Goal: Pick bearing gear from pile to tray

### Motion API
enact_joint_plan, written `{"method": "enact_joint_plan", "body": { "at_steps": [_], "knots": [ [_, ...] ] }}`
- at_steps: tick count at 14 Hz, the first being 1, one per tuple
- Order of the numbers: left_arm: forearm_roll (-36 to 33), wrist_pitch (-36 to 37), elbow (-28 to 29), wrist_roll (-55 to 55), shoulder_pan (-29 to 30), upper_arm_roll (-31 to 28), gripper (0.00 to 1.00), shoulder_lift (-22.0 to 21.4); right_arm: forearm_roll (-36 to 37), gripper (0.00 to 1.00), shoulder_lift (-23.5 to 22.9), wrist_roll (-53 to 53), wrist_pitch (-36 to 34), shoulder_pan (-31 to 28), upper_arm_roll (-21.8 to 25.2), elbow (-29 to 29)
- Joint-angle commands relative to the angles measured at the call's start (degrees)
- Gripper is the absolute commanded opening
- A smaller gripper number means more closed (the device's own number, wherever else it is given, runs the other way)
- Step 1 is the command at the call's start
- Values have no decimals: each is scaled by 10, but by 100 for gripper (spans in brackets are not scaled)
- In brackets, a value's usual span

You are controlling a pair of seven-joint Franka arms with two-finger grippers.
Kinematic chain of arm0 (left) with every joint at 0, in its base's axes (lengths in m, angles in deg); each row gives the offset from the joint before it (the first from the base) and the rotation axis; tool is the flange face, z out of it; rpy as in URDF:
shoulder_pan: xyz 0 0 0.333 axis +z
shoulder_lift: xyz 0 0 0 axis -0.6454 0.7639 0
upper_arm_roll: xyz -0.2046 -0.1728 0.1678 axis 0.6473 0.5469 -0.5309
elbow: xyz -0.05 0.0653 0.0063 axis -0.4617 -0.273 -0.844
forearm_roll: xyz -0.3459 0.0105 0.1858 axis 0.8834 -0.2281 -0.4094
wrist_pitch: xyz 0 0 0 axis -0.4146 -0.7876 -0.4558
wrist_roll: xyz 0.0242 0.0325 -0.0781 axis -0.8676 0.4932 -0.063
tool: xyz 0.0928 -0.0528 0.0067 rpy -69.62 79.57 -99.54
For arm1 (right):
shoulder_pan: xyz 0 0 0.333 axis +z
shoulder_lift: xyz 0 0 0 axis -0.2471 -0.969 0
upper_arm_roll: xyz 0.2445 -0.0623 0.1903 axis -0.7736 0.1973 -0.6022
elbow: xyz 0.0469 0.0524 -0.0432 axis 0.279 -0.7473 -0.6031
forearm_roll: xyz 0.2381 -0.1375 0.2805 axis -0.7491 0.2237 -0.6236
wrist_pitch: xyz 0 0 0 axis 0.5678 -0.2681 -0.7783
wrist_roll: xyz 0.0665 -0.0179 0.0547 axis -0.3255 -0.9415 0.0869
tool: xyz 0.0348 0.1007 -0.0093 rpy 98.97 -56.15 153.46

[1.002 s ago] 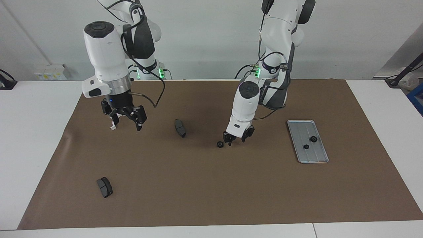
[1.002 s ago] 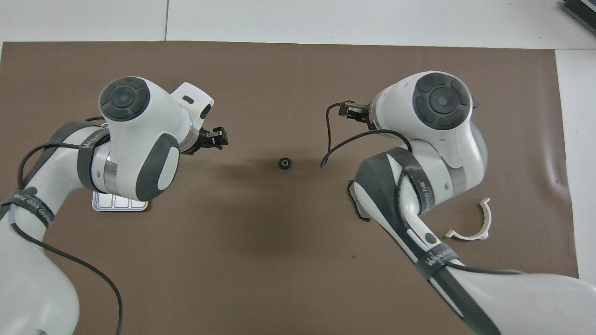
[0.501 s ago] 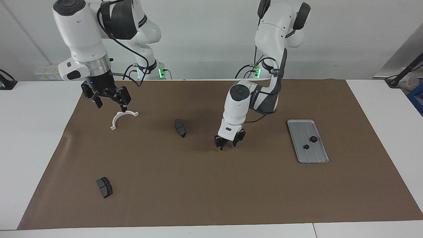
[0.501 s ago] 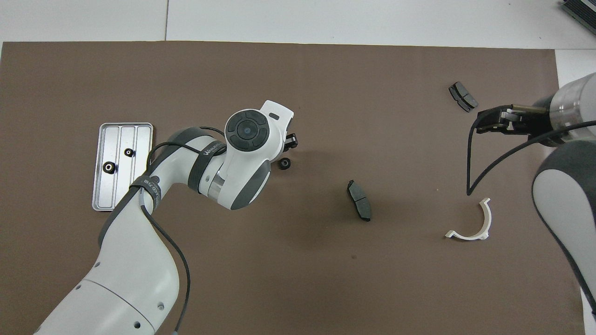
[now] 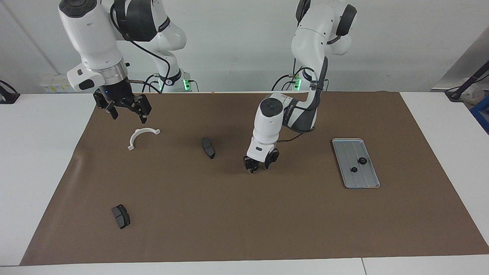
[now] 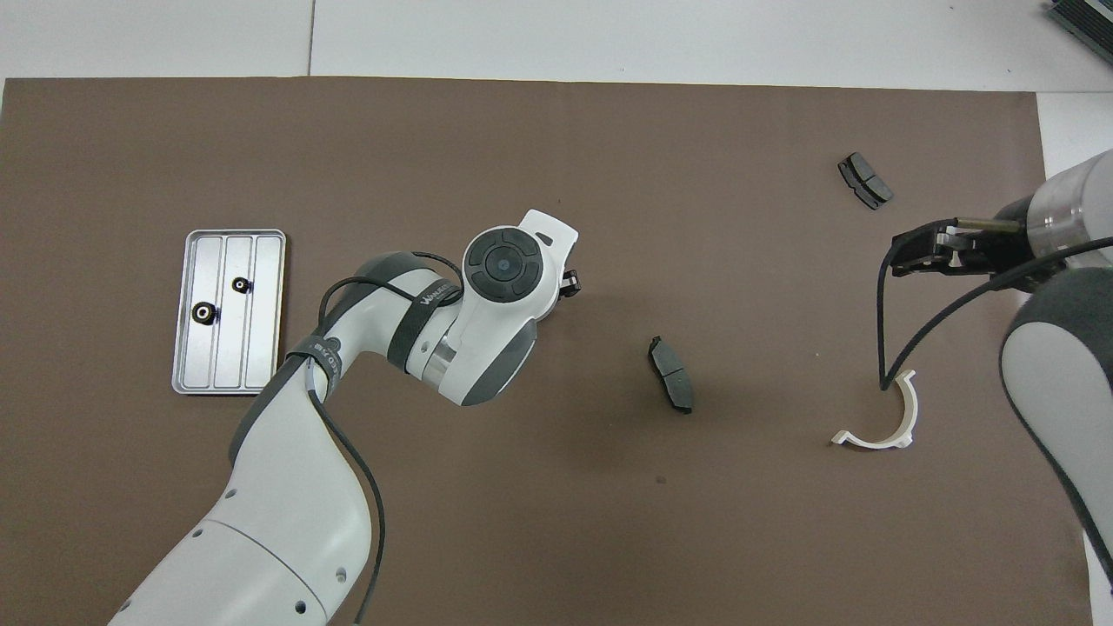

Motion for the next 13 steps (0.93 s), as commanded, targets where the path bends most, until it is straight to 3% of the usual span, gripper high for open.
{"method": "enact_joint_plan", "body": {
  "at_steps": [1, 9, 13],
  "knots": [
    [-10, 6, -9, 6, -7, -7, 57, 6, -8, 100, 8, 18, -8, -4, -3, -5],
    [-10, 11, -9, -3, -6, -6, 5, 1, -13, 100, 9, 17, -11, -2, -4, -6],
    [-7, 37, -22, -17, 18, -11, 3, -18, -12, 100, 9, 17, -12, -2, -4, -6]
  ]
}}
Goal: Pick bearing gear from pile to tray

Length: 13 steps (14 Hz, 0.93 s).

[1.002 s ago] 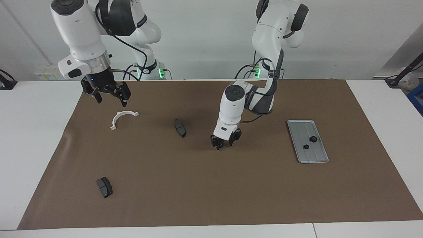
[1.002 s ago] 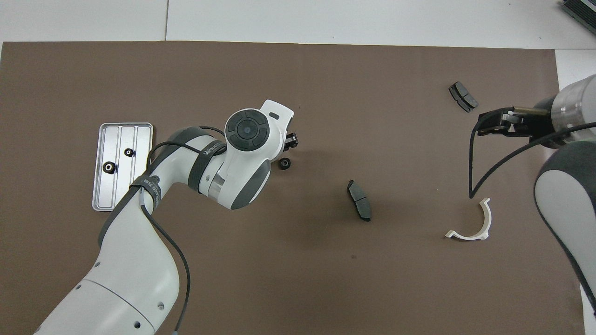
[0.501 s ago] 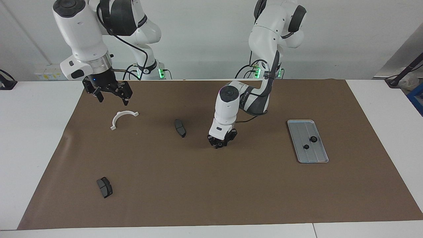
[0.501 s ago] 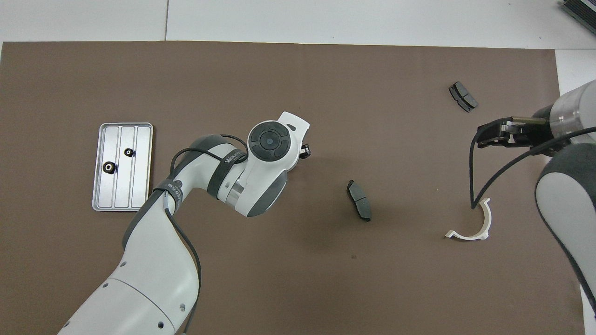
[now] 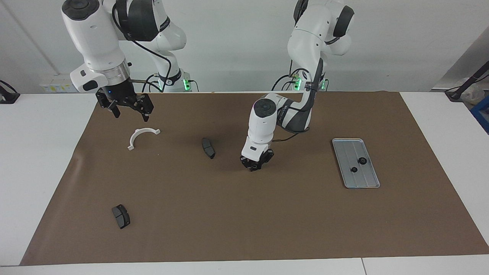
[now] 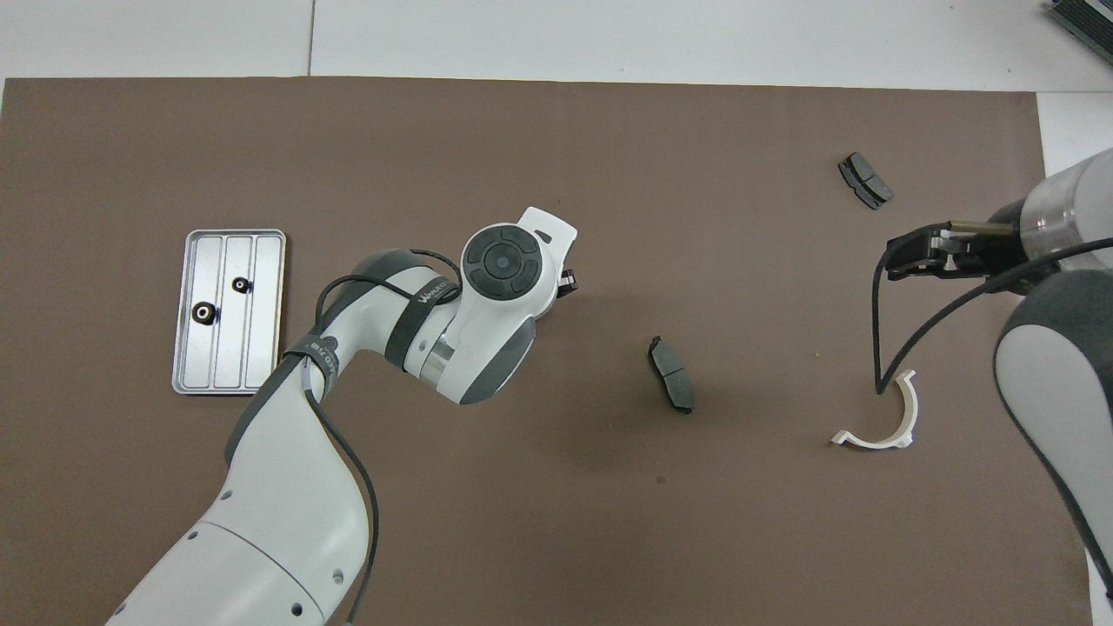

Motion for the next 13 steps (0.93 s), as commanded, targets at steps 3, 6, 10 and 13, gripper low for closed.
{"method": "enact_joint_plan", "body": {
  "at_steps": [3, 6, 10, 13],
  "knots": [
    [-2, 77, -14, -61, 71, 0, 3, -52, -12, 100, 9, 16, -5, -3, -2, -6],
    [37, 136, -11, -179, 133, -1, 3, -86, -12, 100, 9, 16, -5, -4, -2, -6],
    [41, 245, 4, -365, 220, -2, 4, -119, -12, 100, 9, 16, -5, -3, -2, -6],
    [41, 248, 54, -480, 277, -3, 4, -154, -12, 100, 9, 16, -5, -3, -2, -6]
  ]
}}
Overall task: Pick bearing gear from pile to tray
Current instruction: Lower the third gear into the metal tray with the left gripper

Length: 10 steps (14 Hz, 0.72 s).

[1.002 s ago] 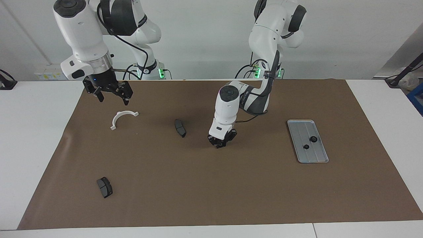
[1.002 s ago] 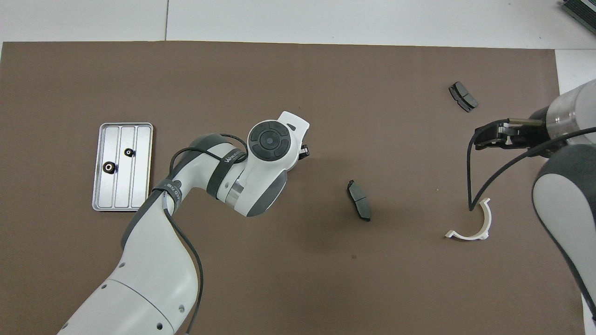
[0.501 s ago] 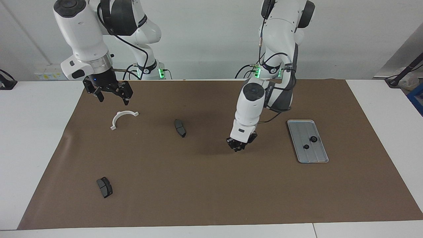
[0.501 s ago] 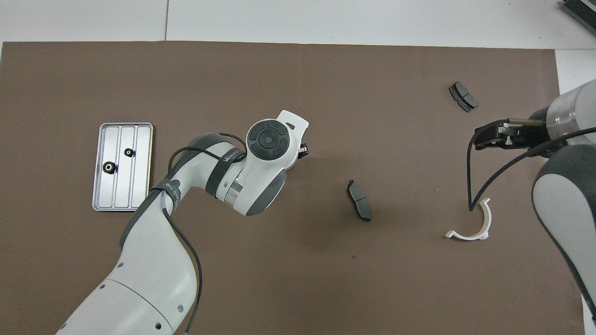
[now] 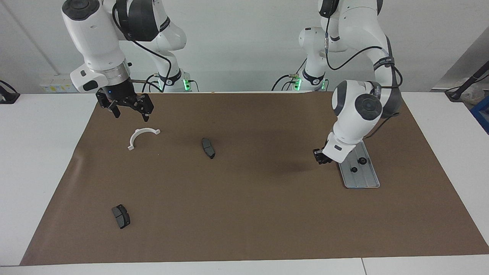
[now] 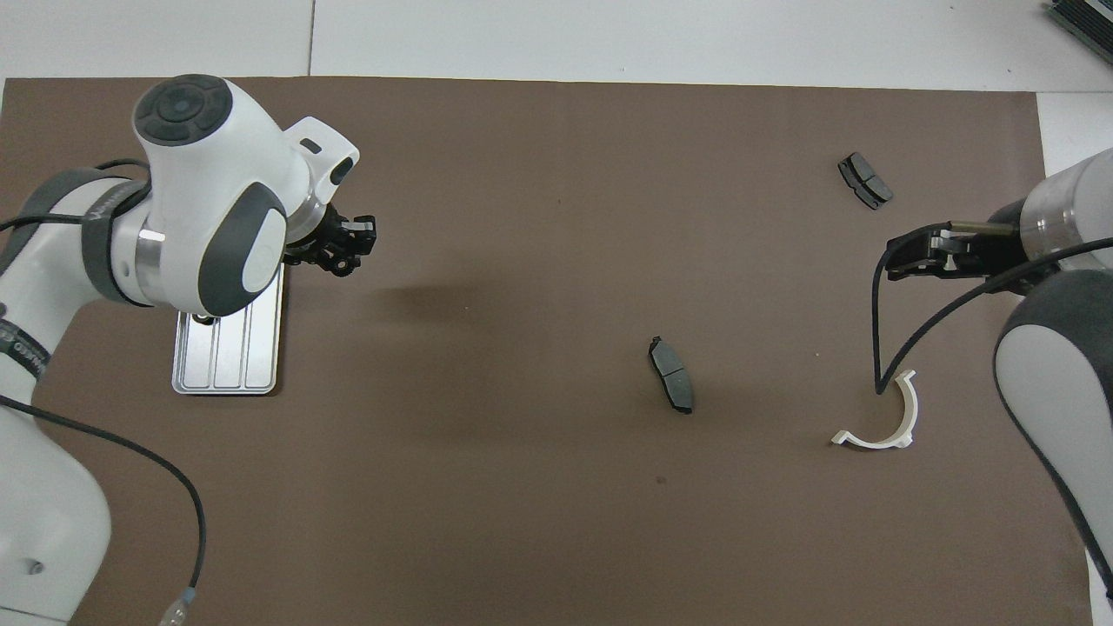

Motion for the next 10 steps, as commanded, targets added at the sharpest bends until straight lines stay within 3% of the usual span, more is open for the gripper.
{"method": "enact_joint_plan", "body": {
  "at_steps": [1, 7, 10],
  "knots": [
    [9, 1, 68, -94, 42, 4, 4, -48, -12, 100, 9, 16, -5, -3, -2, -6],
    [9, -50, 151, -163, 80, 3, 6, -70, -12, 100, 9, 16, -5, -3, -2, -6],
    [9, -101, 191, -173, 80, 3, 13, -69, -12, 100, 9, 16, -5, -3, -2, -6]
  ]
}}
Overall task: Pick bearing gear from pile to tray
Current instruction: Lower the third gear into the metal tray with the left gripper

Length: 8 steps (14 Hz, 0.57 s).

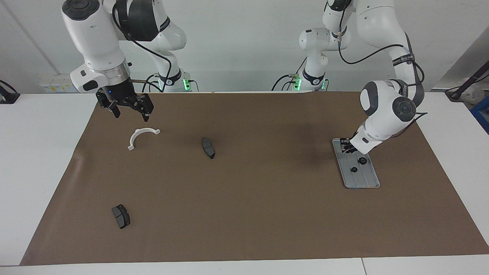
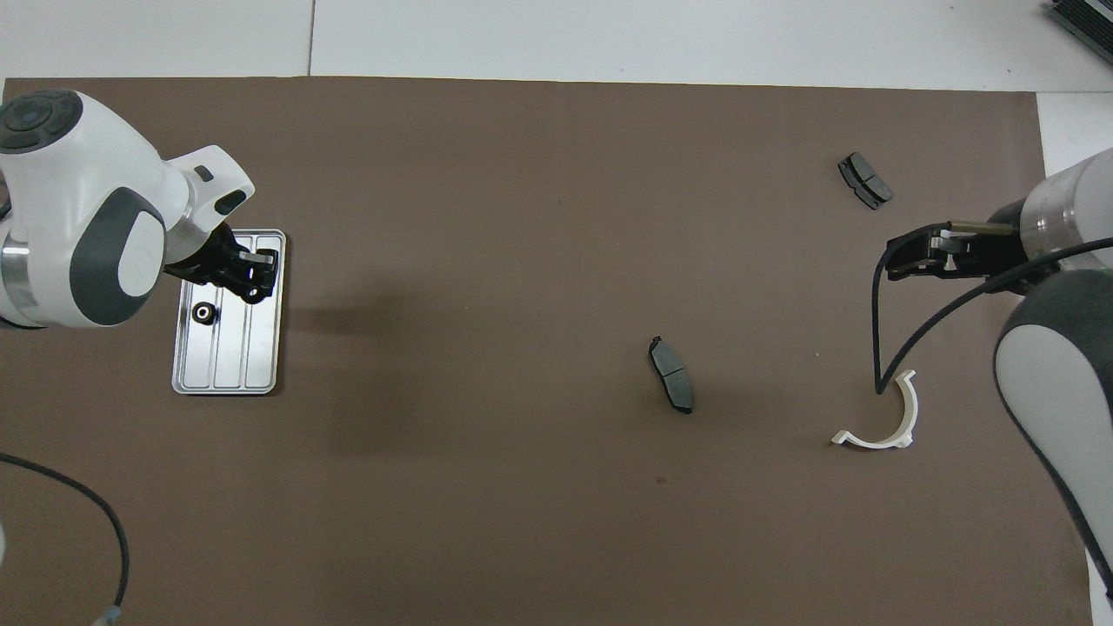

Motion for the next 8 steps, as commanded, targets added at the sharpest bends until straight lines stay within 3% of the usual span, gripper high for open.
{"method": "enact_joint_plan", "body": {
  "at_steps": [1, 3, 5, 7, 8],
  "knots": [
    [8, -50, 56, -15, 6, 3, 17, -20, -12, 100, 9, 16, -5, -3, -2, -6],
    [8, -56, 61, -18, 6, 3, 24, -19, -12, 100, 9, 16, -5, -3, -2, -6],
    [8, -56, 60, -21, 7, 3, 41, -19, -12, 100, 9, 16, -5, -4, -2, -6],
    [8, -55, 55, -26, 13, 3, 74, -19, -12, 100, 9, 16, -5, -3, -2, -6],
    [8, -52, 51, -33, 15, 3, 83, -21, -12, 100, 9, 16, -5, -4, -2, -6]
  ]
}}
